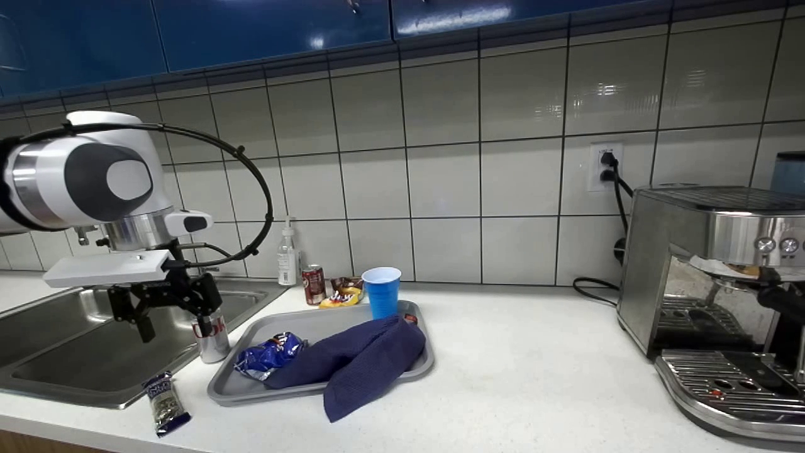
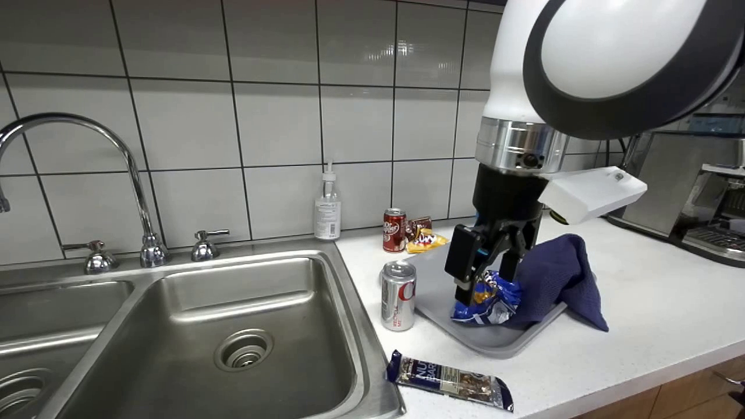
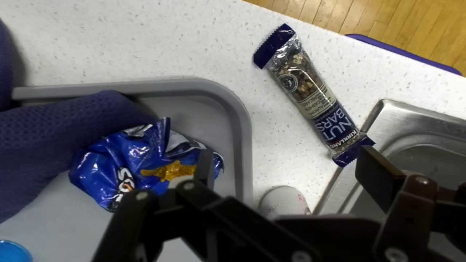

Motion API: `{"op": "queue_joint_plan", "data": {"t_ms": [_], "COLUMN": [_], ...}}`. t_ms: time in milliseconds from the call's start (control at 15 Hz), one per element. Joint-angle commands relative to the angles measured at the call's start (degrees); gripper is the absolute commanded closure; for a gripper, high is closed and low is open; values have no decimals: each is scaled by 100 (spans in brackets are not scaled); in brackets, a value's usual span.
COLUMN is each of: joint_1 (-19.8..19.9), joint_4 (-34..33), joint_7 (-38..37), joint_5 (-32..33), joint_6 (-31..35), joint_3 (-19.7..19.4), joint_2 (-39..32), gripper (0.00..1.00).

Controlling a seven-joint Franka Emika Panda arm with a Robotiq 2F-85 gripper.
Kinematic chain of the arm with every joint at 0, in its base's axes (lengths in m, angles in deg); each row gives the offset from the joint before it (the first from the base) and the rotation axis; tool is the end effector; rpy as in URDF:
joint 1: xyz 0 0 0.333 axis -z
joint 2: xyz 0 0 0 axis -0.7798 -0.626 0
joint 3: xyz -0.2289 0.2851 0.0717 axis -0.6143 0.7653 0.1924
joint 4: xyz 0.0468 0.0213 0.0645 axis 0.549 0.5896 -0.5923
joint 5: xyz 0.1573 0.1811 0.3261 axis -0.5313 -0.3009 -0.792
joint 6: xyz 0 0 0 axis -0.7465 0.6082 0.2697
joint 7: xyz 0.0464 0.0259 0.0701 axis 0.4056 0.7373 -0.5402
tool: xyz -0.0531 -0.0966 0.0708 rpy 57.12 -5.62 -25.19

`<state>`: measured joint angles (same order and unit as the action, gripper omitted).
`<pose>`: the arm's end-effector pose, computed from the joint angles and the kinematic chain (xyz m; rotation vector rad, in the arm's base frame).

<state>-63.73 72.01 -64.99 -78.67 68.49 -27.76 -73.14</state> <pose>0.3690 0.1460 0.2728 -3.0816 -0.5630 -0.1336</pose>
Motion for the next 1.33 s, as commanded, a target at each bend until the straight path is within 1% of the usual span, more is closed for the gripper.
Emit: {"op": "queue_joint_plan", "data": {"t_ms": [0,267,667,933,1267], "joint_1": [-53,-26,-94,-150,-265], "joint_4": [41,20,-32,-100,-181], "joint_7": [154,107,234,186,115], "joint_5": [242,746,1177,1578,2048], "joint_6": [212,512,1117,1232,1325], "joint_3": [171,229,135,126,89], "joint_2": [-91,-352,-867,-1157,-1349], "gripper": [0,0,0,0,0]}}
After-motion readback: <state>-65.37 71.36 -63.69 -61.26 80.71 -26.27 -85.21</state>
